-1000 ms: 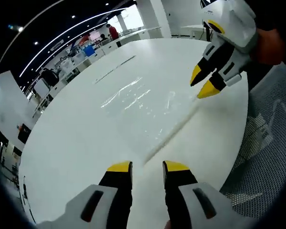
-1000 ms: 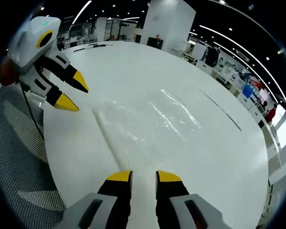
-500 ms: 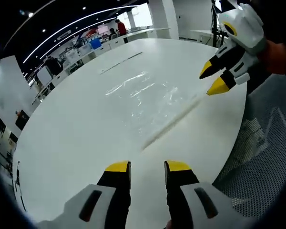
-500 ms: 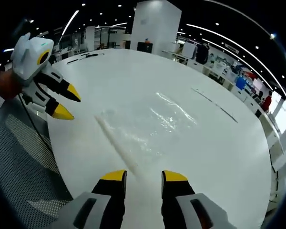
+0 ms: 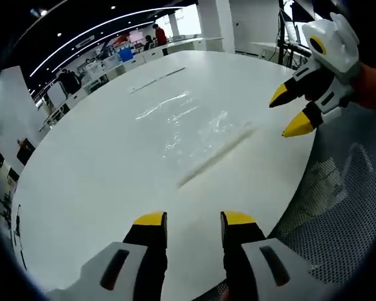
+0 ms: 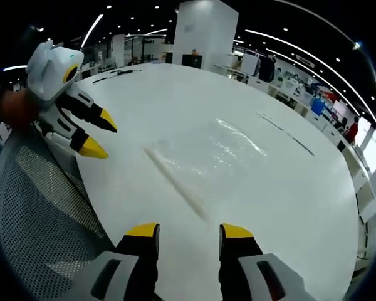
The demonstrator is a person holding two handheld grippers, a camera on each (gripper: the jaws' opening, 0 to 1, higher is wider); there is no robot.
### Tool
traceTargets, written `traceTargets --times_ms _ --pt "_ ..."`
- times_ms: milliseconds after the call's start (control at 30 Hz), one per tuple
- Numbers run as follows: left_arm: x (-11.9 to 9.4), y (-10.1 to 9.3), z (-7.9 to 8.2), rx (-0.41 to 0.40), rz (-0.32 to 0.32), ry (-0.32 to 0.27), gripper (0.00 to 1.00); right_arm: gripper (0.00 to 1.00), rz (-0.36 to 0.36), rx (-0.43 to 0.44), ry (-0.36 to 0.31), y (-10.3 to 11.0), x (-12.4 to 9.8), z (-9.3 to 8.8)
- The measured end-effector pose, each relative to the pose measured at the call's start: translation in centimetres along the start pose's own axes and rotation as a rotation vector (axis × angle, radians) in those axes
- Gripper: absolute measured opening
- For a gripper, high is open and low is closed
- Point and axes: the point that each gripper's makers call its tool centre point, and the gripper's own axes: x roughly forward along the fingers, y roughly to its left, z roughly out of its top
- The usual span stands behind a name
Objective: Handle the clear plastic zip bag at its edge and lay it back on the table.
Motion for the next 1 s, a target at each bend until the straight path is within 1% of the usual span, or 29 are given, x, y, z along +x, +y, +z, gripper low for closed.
traceTargets --times_ms 100,267,400,467,567,633,700,800,833,900,933,1000 --pt "0.1 0.0 0.1 0.005 -0.005 0.002 0.33 0.36 0.001 0.019 0.007 0.2 -0.1 -0.4" --pt "-0.3 -0.2 0.5 0.012 -0.018 -0.013 0.35 0.38 -0.004 0.027 0.008 0.6 -0.4 -0.6" --pt "-0.6 -0.3 1.1 0.002 -0.041 -0.061 0.40 0.40 -0.011 0.035 -0.008 0.4 -0.9 -0.4" --pt "-0.8 -0.6 1.9 -0.022 -0.053 -0.107 0.42 0.42 -0.019 0.055 -0.028 0.0 -1.0 -0.4" --pt "-1.8 -0.9 3.3 -0.030 -0.072 -0.154 0.47 0.47 -0.025 0.092 -0.060 -0.6 -1.2 0.0" --pt "-1.9 -0.7 3.5 -0.031 -0.070 -0.168 0.49 0.48 -0.035 0.089 -0.069 -1.1 -1.1 -0.1" --pt "-2.0 -0.4 3.5 -0.050 -0.071 -0.172 0.52 0.49 -0.044 0.101 -0.072 -1.5 -1.1 -0.2" --pt "-1.9 0.2 3.3 -0.061 -0.069 -0.177 0.55 0.53 -0.054 0.149 -0.096 -2.0 -1.3 -0.1" --pt "-1.9 0.8 3.3 -0.090 -0.072 -0.192 0.56 0.54 -0.051 0.175 -0.109 -2.0 -1.4 0.0" --pt "-1.8 1.2 3.5 -0.144 -0.085 -0.211 0.58 0.58 -0.051 0.212 -0.127 -2.2 -1.6 0.3" --pt "-1.8 1.5 3.6 -0.161 -0.085 -0.219 0.59 0.59 -0.053 0.232 -0.138 -2.4 -1.6 0.5" --pt "-1.9 1.5 3.6 -0.182 -0.087 -0.226 0.60 0.63 -0.050 0.259 -0.160 -2.4 -1.8 0.8"
